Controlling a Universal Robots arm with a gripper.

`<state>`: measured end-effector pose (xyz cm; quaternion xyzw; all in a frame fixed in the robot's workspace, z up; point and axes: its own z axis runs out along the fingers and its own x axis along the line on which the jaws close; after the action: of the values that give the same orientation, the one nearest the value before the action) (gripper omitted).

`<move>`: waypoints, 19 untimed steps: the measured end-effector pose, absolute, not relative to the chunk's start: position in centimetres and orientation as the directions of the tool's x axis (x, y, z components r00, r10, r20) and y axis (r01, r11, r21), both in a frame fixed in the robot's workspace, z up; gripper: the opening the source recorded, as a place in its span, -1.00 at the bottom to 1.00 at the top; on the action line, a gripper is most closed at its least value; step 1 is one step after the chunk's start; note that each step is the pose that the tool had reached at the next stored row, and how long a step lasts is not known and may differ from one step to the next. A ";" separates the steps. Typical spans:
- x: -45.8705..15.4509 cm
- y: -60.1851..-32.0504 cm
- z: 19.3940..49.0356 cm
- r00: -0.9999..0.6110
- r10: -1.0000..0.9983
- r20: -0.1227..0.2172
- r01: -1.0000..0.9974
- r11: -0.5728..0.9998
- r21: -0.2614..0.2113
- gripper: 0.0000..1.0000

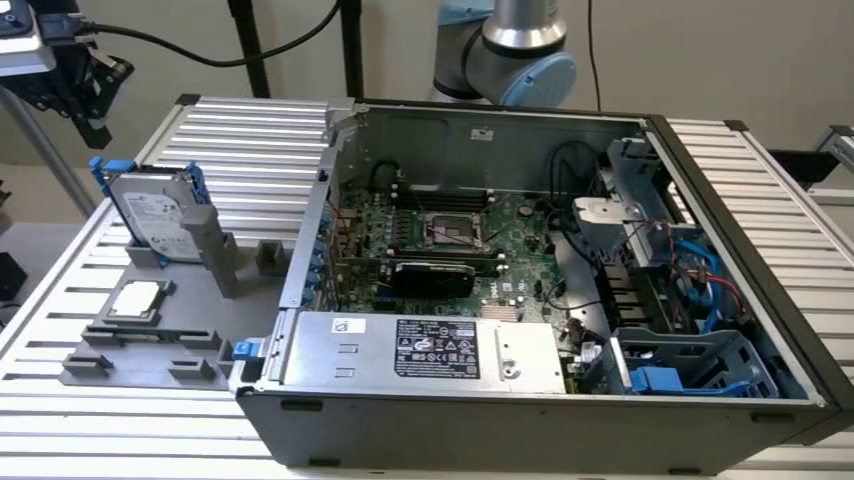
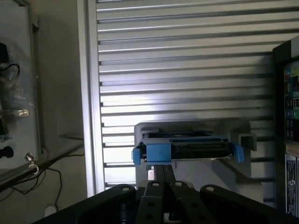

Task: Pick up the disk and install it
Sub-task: 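Pick up the disk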

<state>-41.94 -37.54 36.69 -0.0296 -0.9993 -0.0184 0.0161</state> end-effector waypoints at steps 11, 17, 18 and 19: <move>-41.5 -37.2 36.6 -1.000 0.027 0.012 0.028 0.999 0.037 -1.00; -41.5 -37.1 36.5 -0.997 -0.075 0.011 -0.074 0.997 0.037 -1.00; -41.5 -37.1 36.5 -0.996 -0.092 0.011 -0.092 0.995 0.037 -1.00; -41.5 -37.1 36.5 -0.994 -0.110 0.011 -0.110 0.993 0.037 -1.00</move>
<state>-41.48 -37.12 36.48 0.0551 -0.9983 -0.0181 0.0067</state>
